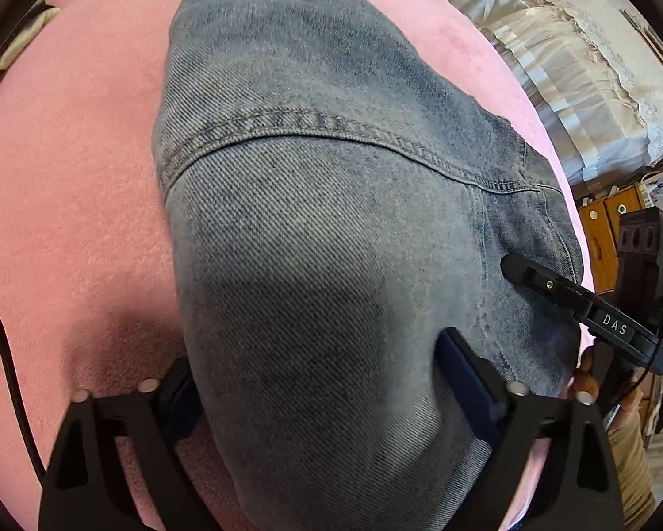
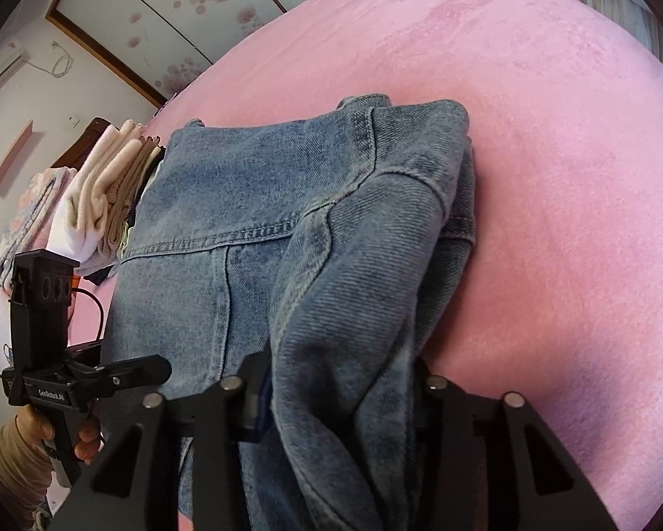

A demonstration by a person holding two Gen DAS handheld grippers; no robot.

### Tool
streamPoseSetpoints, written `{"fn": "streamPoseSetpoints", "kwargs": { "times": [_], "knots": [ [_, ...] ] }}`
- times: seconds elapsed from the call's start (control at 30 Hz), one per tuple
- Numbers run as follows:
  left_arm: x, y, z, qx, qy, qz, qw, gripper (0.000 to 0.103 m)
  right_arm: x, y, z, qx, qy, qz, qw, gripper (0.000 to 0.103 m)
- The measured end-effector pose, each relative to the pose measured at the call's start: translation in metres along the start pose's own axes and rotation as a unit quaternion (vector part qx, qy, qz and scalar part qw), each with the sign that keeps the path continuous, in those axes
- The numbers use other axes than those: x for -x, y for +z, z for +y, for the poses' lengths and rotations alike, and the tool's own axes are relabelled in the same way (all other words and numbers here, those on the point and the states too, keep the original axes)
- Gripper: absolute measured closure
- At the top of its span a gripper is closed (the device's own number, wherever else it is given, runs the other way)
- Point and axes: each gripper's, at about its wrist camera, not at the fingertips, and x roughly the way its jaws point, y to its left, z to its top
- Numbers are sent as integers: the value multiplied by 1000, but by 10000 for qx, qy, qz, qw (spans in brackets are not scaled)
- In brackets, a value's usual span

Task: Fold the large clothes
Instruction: 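Lift the denim bundle with both tools and carry it to the clothes stack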

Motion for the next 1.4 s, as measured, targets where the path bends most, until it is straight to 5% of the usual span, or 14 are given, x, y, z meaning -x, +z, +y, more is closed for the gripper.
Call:
{"fn": "streamPoseSetpoints", "kwargs": {
  "times": [0.13, 0.3, 0.67, 0.93, 1.2, 1.4],
  "knots": [
    [17, -4, -8, -106, 148, -225, 9996, 45, 13, -2, 22, 304, -261, -170, 9991, 78],
    [47, -15, -18, -340, 314, -468, 9978, 59, 36, -7, 52, 483, -408, -457, 9970, 83],
    [151, -83, -7, -622, 447, -404, 9962, 60, 78, -66, 134, 686, -188, -263, 9971, 85],
    [272, -117, 66, -378, 690, -545, 9954, 60, 84, -70, 238, 1068, 478, -191, 9930, 85],
    [401, -63, 125, -510, 1318, -1191, 9828, 60, 75, 2, 361, 1520, 1124, -608, 9801, 85],
    [463, 39, 193, -608, 1712, -1529, 9714, 60, 35, 100, 432, 1522, 1352, -973, 9742, 85]
  ]
}}
